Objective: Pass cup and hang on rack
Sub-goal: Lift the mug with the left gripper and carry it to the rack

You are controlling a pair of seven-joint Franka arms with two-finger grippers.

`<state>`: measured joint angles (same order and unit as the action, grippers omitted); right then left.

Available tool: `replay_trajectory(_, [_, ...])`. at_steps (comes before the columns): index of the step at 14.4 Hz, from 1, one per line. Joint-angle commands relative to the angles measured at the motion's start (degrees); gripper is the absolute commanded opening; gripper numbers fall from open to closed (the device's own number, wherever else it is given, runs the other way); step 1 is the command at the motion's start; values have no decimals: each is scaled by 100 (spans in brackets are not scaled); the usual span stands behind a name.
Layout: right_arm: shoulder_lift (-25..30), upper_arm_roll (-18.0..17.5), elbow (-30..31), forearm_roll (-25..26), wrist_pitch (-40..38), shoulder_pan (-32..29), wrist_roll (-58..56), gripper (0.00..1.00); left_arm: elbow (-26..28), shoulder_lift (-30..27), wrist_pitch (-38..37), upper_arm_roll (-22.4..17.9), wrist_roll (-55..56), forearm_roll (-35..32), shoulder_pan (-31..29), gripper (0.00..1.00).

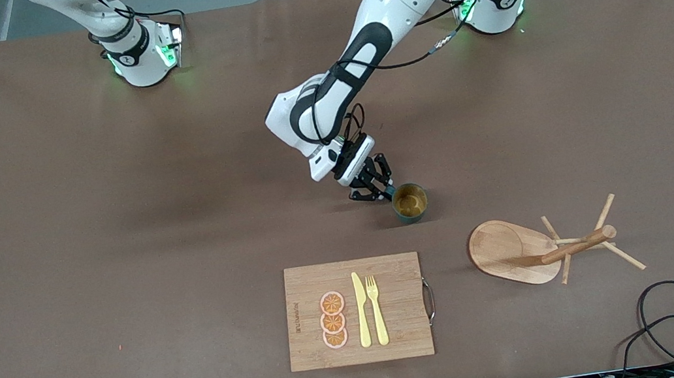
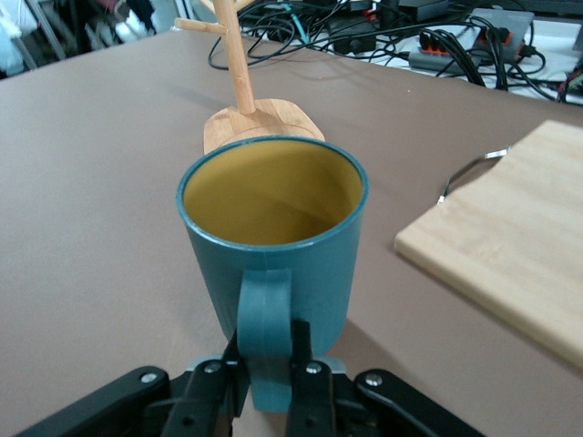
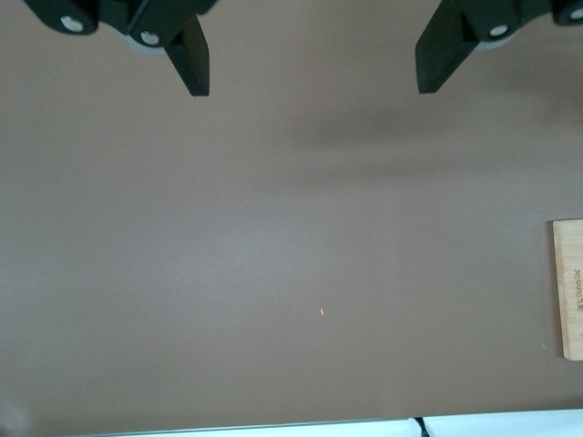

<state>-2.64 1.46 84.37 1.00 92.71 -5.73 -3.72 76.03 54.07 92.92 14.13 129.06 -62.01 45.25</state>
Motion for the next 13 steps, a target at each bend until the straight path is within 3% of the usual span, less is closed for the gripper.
replay_trajectory(1, [97, 83, 9, 5, -51, 246, 47, 100, -123, -528, 76, 291, -415, 513, -498, 0])
replay_trajectory(4, [97, 443, 9, 14, -16, 616, 38, 100, -185, -1186, 716, 467, -513, 1548, -1148, 0])
replay_trajectory(8, [97, 408, 9, -3, -68, 468, -6, 100, -176, -2074, 1780, 468, -775, 3507, -2246, 0])
replay_trajectory(13, [97, 285, 79, 32, -95, 424, -41, 100, -176, -2489, 2098, 468, -1856, 5994, -3617, 0])
